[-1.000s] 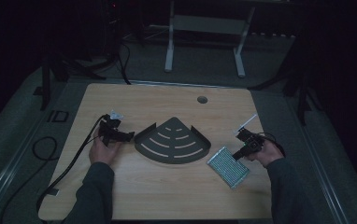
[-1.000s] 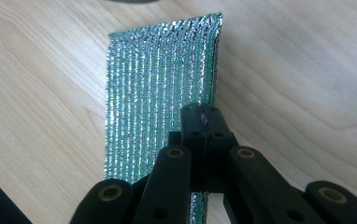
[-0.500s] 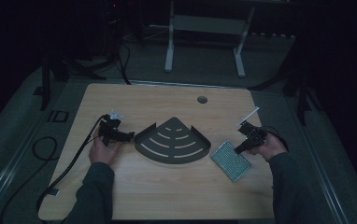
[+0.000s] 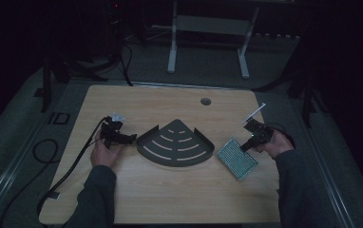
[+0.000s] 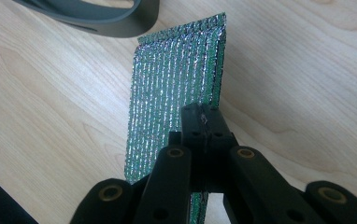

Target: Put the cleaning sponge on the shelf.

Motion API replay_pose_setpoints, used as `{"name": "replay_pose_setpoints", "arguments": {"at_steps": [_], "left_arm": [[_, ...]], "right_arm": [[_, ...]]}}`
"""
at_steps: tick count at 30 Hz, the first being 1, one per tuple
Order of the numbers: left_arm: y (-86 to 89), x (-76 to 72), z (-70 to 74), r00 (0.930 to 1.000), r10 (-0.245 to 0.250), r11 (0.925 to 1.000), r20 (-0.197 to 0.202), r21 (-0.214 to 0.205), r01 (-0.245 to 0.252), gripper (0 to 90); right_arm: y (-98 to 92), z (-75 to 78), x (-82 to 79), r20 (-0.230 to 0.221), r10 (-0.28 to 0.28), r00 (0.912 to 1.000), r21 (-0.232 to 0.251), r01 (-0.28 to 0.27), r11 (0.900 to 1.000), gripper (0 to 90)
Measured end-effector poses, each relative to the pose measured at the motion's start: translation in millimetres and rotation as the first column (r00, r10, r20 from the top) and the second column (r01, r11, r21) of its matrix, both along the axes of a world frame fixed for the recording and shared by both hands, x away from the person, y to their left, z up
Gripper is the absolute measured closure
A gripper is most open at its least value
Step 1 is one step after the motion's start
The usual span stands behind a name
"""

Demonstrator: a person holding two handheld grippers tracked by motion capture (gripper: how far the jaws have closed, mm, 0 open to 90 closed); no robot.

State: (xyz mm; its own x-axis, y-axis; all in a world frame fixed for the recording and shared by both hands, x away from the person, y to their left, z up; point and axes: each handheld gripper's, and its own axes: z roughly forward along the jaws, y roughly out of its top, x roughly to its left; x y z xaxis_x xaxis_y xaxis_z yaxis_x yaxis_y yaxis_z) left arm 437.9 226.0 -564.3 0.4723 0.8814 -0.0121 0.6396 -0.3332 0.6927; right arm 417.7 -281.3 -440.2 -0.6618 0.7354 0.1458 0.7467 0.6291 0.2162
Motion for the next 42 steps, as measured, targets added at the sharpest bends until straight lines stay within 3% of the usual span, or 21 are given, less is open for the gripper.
{"name": "replay_pose_setpoints", "arguments": {"at_steps": [27, 42], "left_arm": [[-0.1, 0.1, -0.1, 1.0000, 0.001, 1.0000, 0.002, -0.001, -0.001, 3.1], [0.0, 0.1, 0.0, 1.0000, 0.001, 1.0000, 0.001, -0.001, -0.001, 3.1]], "right_arm": [[11.6, 52.8, 15.0, 0.091, -0.001, 0.9959, 0.009, 0.000, 1.0000, 89.9], [22.8, 61.6, 23.4, 0.103, 0.001, 0.9946, 0.028, -0.004, 0.9996, 89.9]]}}
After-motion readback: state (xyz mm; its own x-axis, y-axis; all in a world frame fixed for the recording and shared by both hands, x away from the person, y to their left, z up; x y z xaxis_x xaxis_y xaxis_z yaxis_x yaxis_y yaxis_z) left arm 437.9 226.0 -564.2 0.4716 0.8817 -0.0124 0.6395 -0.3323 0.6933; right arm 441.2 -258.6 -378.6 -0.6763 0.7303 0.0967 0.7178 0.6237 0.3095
